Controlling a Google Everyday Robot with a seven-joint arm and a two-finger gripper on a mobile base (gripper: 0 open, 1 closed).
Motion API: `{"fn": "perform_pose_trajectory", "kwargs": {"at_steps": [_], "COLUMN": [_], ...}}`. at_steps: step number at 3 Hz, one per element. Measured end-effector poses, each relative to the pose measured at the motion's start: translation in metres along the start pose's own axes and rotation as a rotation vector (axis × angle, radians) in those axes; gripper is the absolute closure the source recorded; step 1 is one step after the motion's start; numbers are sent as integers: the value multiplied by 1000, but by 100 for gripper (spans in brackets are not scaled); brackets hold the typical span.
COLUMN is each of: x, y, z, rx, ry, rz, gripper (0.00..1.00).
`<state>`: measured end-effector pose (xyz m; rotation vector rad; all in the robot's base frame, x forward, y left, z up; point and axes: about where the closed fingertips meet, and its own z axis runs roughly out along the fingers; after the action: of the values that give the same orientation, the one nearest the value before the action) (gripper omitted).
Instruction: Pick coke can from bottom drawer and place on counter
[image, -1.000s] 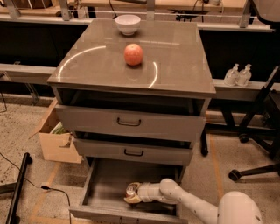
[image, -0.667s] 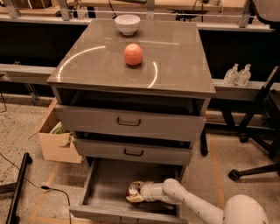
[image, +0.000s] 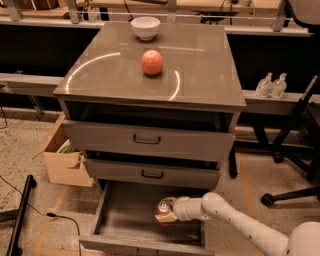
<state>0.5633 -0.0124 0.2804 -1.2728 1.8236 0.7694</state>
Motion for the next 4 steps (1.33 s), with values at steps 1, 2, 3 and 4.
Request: {"fn": "perform_pose_trajectory", "kwargs": {"at_steps": [1, 2, 3, 4], "x": [-46, -92, -94, -113], "y": [-2, 2, 0, 5], "z": [-53, -104, -108, -115], "rx": [3, 21, 27, 4], "ry": [-14, -42, -41, -74], "rz": [5, -39, -44, -66], "gripper": [100, 100, 100, 100]}}
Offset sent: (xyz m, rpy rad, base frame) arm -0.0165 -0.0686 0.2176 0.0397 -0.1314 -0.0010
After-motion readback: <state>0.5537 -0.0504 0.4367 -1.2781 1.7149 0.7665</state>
